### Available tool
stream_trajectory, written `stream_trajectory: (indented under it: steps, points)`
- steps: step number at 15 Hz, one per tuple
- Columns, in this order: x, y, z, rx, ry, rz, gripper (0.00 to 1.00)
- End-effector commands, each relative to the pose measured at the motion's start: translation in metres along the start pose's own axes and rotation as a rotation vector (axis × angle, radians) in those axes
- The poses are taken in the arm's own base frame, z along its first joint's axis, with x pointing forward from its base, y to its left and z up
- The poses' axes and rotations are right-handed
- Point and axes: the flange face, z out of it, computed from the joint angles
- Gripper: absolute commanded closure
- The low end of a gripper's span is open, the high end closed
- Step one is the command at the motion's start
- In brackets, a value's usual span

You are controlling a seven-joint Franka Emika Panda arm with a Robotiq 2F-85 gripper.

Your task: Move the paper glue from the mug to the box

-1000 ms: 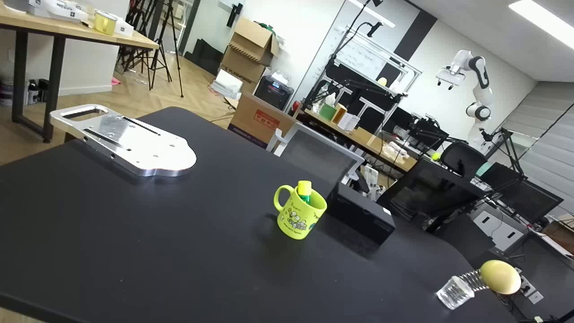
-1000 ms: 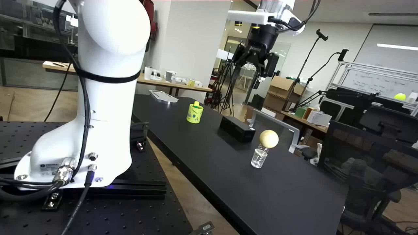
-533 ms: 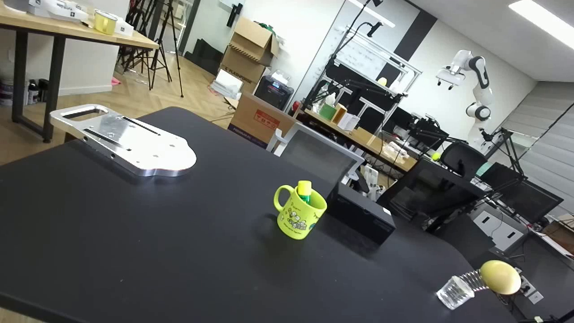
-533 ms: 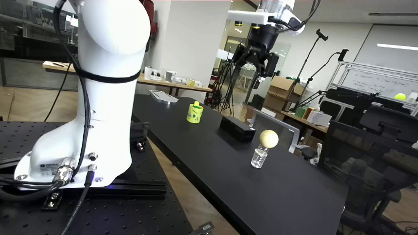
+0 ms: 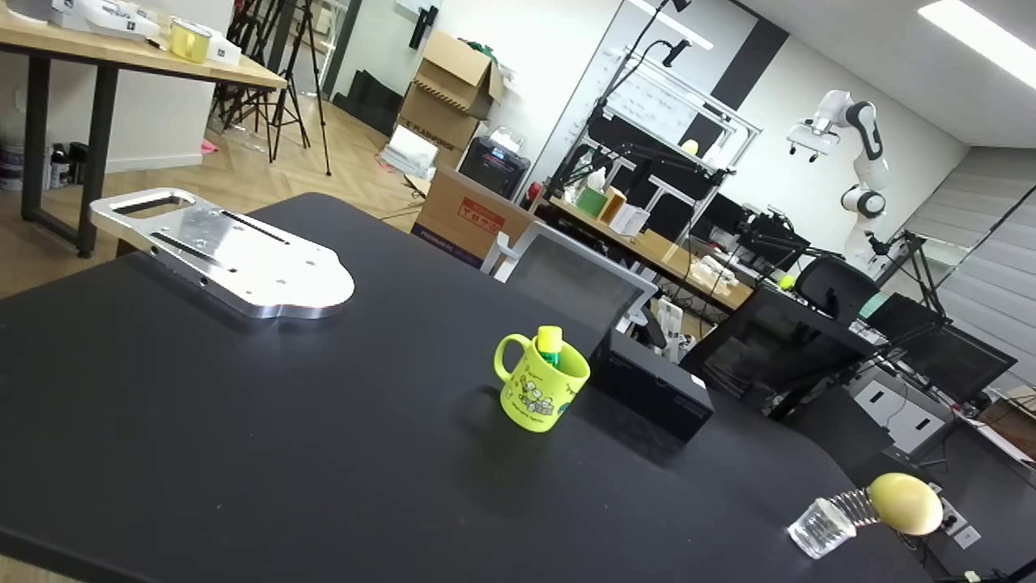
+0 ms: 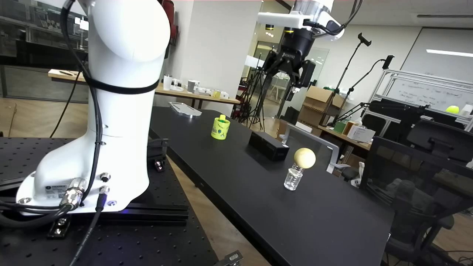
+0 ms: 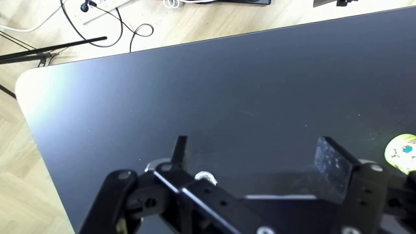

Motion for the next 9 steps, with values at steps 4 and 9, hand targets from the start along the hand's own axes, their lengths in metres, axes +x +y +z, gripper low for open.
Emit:
stream_trajectory:
  steps: [4,9]
  points:
    - [0.057,-0.035,0.012,-0.067,-0.028,0.016,0.00]
    - [0.101,-0.104,0.027,-0.110,-0.056,-0.156,0.00]
